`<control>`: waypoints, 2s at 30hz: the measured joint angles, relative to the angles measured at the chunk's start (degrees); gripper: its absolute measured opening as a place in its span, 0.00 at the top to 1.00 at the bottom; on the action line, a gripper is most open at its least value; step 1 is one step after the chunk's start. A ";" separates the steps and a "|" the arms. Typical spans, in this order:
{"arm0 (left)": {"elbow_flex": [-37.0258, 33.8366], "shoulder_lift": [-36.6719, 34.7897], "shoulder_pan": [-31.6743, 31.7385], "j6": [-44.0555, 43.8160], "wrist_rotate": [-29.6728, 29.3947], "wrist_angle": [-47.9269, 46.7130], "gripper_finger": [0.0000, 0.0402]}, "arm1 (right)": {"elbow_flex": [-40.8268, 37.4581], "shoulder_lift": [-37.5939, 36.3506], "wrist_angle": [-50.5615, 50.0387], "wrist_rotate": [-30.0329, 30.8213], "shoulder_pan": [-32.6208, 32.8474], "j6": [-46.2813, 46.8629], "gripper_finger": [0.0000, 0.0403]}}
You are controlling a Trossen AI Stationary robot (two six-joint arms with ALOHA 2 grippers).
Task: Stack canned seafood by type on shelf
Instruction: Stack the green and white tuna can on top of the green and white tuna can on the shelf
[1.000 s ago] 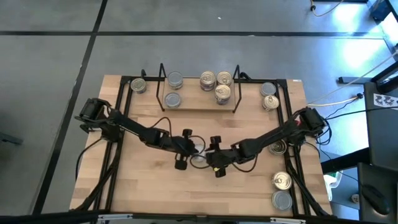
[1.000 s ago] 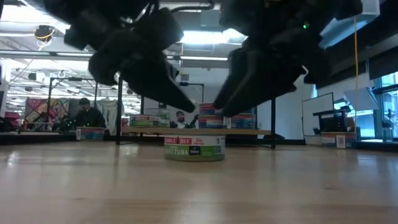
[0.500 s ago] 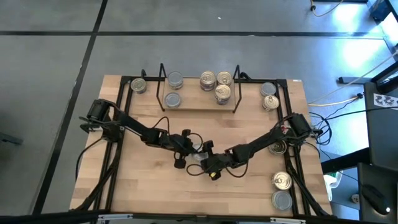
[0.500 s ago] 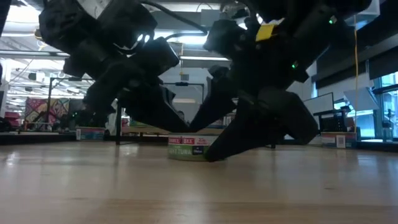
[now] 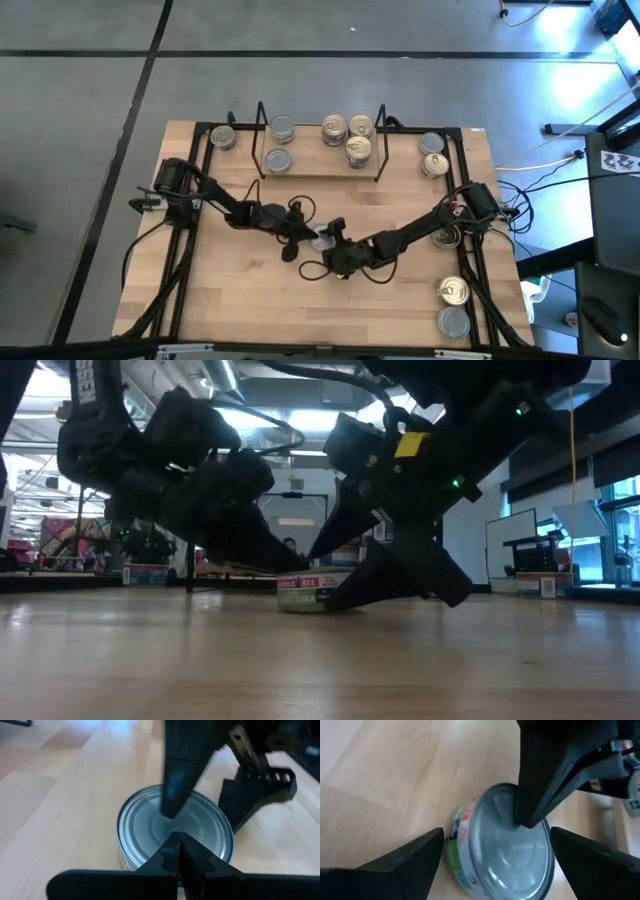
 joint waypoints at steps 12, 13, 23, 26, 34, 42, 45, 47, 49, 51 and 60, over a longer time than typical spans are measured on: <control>-0.48 5.65 0.44 -5.25 1.36 11.06 1.00 | 0.24 -0.11 -7.51 4.88 0.11 -7.26 0.09; -0.48 5.69 0.44 -5.27 1.38 11.16 0.99 | 0.24 -0.01 -7.85 5.14 0.11 -8.22 0.09; -0.76 5.91 0.42 -5.28 1.49 12.56 0.99 | 0.22 3.41 -2.56 6.32 -0.79 -20.86 0.30; -0.89 5.89 0.47 -5.82 0.46 13.10 0.99 | 0.17 3.45 -3.69 5.78 -0.98 -17.53 0.53; -1.72 1.65 0.42 -6.23 1.12 10.71 0.99 | 0.18 2.77 -2.91 7.83 1.47 -14.12 0.61; -7.54 -17.44 -0.74 -4.64 -3.75 -5.82 0.99 | -0.26 -4.95 -4.74 5.30 2.95 -11.91 0.65; -8.95 -26.35 -1.89 -3.78 -8.00 -17.60 0.99 | -0.11 -8.35 -3.10 4.53 2.20 -12.67 0.65; -9.14 -31.78 -3.27 -3.76 -11.15 -25.29 0.99 | -0.13 -9.91 -1.93 4.40 0.71 -13.78 0.65; -9.15 -36.59 -4.81 -4.06 -14.59 -33.08 1.00 | -0.13 -11.09 0.48 4.60 -1.39 -14.95 0.65; -9.15 -40.49 -6.47 -5.26 -17.88 -39.83 0.99 | -0.13 -12.01 3.12 4.23 -3.93 -16.26 0.65; -9.13 -51.09 -11.14 -9.46 -23.11 -56.62 0.99 | 0.50 -10.46 18.97 -8.07 -18.60 -17.55 0.65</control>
